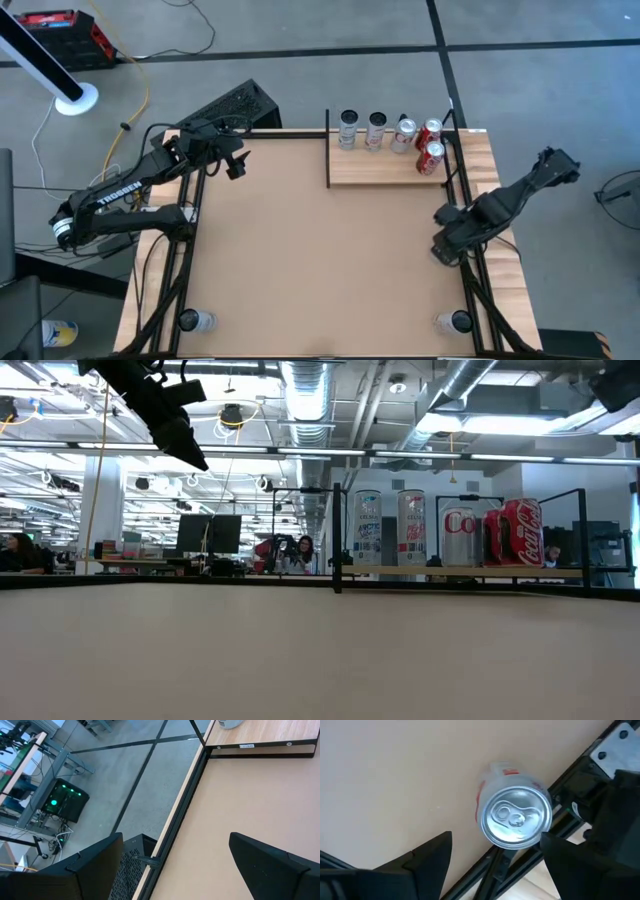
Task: Place canned beverage on shelf
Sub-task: Put the red and silver soda can on the shelf and align it with the other red and silver soda can
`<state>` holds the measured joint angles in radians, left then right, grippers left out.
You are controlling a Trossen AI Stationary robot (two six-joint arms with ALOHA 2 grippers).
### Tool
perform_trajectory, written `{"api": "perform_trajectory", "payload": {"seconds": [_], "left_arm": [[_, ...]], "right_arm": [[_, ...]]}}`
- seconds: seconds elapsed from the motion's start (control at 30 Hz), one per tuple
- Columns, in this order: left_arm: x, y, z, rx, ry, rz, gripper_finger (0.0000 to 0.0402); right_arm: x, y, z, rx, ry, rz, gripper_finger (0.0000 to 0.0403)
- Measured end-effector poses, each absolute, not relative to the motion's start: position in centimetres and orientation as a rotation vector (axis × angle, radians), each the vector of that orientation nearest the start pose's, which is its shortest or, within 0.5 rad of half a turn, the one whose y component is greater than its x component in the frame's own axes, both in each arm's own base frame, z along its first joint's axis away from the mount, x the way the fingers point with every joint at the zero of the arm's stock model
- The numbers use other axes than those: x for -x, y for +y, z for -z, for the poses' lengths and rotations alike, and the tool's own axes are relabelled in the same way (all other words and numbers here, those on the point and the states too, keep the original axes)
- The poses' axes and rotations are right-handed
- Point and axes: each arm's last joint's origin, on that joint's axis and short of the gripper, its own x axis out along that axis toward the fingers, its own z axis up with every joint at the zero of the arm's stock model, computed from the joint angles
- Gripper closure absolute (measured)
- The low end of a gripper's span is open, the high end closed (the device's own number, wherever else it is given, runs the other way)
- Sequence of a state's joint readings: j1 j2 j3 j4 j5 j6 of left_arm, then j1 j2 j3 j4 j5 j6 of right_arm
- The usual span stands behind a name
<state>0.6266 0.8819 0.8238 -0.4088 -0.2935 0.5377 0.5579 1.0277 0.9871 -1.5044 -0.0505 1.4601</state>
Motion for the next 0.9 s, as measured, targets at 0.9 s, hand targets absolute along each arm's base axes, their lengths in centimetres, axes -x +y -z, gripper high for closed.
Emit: {"api": "perform_trajectory", "payload": {"seconds": [0.9], "left_arm": [[-14.5,11.5,-31.0,-0.41,0.705,-0.749,0.0051]], "right_arm": [[-11.6,6.4,-24.5,-0.755,1.562,0.721,0.0022]]}}
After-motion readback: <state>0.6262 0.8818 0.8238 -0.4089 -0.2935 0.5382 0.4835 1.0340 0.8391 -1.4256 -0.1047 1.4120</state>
